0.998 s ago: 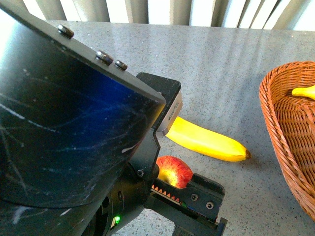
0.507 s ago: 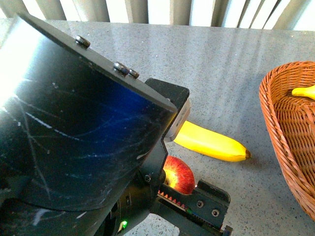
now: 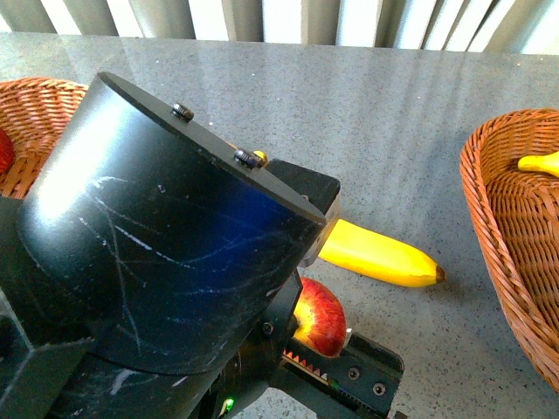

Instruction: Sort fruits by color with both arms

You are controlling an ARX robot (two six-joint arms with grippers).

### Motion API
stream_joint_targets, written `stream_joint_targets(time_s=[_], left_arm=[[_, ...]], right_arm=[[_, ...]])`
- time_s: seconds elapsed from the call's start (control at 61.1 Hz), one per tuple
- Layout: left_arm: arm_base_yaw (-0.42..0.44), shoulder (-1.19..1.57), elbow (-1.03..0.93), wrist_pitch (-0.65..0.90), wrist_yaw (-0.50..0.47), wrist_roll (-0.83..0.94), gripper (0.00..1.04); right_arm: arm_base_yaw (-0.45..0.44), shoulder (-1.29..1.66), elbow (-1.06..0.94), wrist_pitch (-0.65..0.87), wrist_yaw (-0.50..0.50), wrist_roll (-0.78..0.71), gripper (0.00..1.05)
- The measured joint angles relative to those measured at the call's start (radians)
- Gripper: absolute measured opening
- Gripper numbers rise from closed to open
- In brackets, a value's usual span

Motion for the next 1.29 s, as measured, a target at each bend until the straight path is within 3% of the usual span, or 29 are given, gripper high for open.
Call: stream_joint_targets(time_s=[0.065, 0.196, 0.475, 0.671, 0.916, 1.145, 1.293], left_arm=[[0.000, 0.000, 0.000, 0.000, -0.001, 0.003, 0.93], [-0.002, 0.000, 0.000, -0.001, -0.001, 0.011, 0.71], [0.019, -0.045, -0.010, -0.009, 0.011, 0.017, 0.67], [0.095, -0.165, -0.029, -0.014, 0.013, 0.013, 0.67], [0.386, -0.368, -0.085, -0.029, -0.023, -0.010, 0.67], [0.584, -0.386, -0.106, -0.027, -0.108, -0.038, 0.67], [0.653, -0.381, -0.118, -0.027, -0.147, -0.061, 0.67]], right_arm=[[0.000, 0.000, 0.000, 0.000, 0.000, 0.000, 0.96], [0.000, 0.000, 0.000, 0.000, 0.000, 0.000, 0.96], [0.000, 0.000, 0.000, 0.000, 0.000, 0.000, 0.96], [0.000, 0.000, 0.000, 0.000, 0.000, 0.000, 0.96], [0.000, 0.000, 0.000, 0.000, 0.000, 0.000, 0.96], [0.000, 0.000, 0.000, 0.000, 0.000, 0.000, 0.96], [0.000, 0.000, 0.000, 0.000, 0.000, 0.000, 0.96]])
